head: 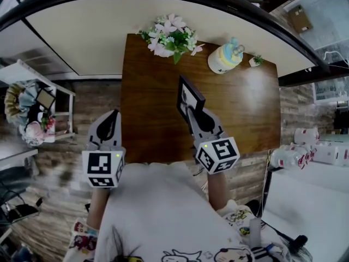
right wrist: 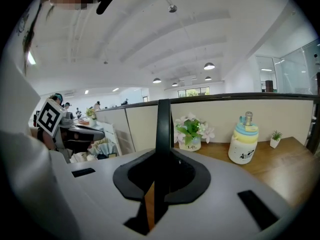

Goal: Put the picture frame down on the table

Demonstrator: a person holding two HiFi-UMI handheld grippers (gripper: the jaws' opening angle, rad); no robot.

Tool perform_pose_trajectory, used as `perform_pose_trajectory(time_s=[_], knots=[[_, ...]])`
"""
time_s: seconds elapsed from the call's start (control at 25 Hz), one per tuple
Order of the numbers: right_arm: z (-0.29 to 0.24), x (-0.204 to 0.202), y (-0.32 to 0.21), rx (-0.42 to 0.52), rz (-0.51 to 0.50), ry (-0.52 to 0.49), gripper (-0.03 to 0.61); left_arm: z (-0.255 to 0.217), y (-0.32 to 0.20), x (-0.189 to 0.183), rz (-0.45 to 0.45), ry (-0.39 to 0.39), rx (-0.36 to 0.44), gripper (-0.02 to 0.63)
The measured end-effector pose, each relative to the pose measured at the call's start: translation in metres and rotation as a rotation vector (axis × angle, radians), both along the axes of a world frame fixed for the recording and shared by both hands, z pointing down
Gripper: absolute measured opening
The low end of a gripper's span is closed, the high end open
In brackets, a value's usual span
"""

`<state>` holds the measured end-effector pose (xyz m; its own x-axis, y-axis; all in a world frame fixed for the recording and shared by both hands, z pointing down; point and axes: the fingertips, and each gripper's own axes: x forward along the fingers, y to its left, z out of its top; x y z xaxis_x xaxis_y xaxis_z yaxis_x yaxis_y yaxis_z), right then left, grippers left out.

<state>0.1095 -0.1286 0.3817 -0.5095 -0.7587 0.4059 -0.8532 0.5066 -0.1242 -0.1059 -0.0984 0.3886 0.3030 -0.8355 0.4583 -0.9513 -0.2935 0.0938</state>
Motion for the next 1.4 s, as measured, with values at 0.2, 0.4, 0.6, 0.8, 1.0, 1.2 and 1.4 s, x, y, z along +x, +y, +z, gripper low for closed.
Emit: perform_pose_trajectory(time_s=[0.2, 0.4, 0.6, 0.8, 1.0, 1.2, 1.4], knots=[[0.013, -0.005, -0.003, -0.053, -0.010, -0.030, 0.026, 0.012, -0.003, 0.006, 0.018, 0.005, -0.028, 0.003], [0.034, -0.012, -0.003, -0.134, -0.025, -0.073, 0.026, 0.028, -0.005, 0.010, 0.036, 0.012, -0.055, 0.003], [0.053, -0.022, 0.002, -0.204, -0.044, -0.106, 0.026, 0.040, -0.007, 0.017, 0.052, 0.020, -0.089, 0.003], [0.072, -0.029, 0.006, -0.292, -0.040, -0.200, 0.026, 0.051, -0.010, 0.023, 0.060, 0.029, -0.107, 0.003], [0.091, -0.038, 0.013, -0.351, -0.050, -0.225, 0.026, 0.061, -0.008, 0.026, 0.071, 0.027, -0.128, 0.003], [0.109, -0.052, 0.021, -0.437, -0.076, -0.281, 0.026, 0.074, -0.003, 0.025, 0.073, 0.024, -0.156, 0.003], [0.126, -0.062, 0.027, -0.527, -0.091, -0.343, 0.026, 0.088, 0.001, 0.024, 0.079, 0.023, -0.181, 0.003]])
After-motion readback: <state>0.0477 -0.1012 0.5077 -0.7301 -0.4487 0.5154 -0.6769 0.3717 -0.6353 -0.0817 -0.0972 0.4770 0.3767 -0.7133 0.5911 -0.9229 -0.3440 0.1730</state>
